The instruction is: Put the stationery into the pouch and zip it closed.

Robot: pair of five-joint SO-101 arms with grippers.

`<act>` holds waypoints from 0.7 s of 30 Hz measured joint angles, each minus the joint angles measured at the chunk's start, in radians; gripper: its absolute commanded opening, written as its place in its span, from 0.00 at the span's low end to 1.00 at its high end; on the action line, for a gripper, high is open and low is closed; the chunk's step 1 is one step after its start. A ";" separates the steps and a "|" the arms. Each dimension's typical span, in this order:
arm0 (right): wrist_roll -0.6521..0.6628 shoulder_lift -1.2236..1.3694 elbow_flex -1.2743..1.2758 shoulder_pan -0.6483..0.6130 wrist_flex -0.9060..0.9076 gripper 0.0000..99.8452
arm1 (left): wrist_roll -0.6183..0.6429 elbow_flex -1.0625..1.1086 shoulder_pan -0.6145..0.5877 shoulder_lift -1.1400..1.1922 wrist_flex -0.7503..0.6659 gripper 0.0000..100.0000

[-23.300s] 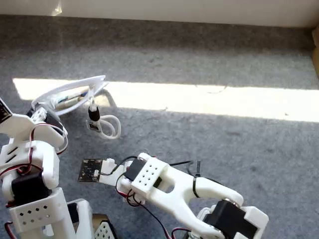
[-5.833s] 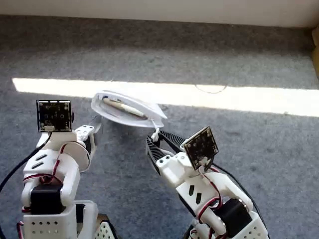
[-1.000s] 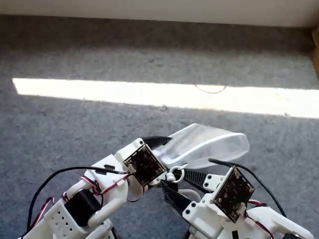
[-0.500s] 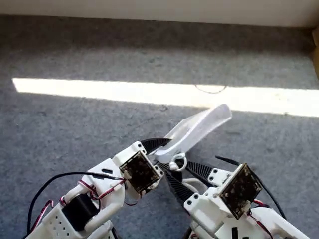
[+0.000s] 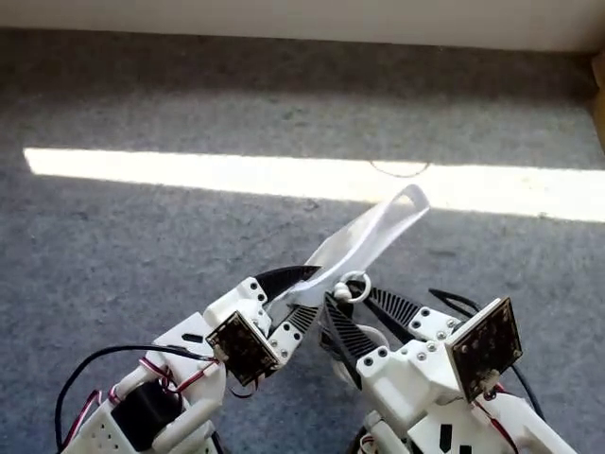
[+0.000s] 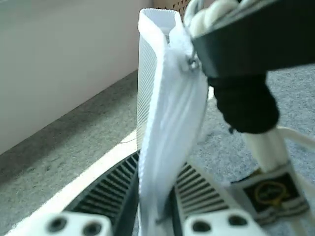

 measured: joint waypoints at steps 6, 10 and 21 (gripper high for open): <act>-0.005 -0.003 -0.003 0.149 -0.009 0.01 | 0.000 0.000 0.000 -0.002 -0.003 0.01; -0.005 0.000 -0.003 0.233 -0.057 0.01 | -0.002 0.000 -0.002 -0.002 -0.011 0.01; -0.005 -0.003 -0.005 0.264 -0.117 0.01 | -0.002 -0.002 -0.005 -0.003 -0.012 0.01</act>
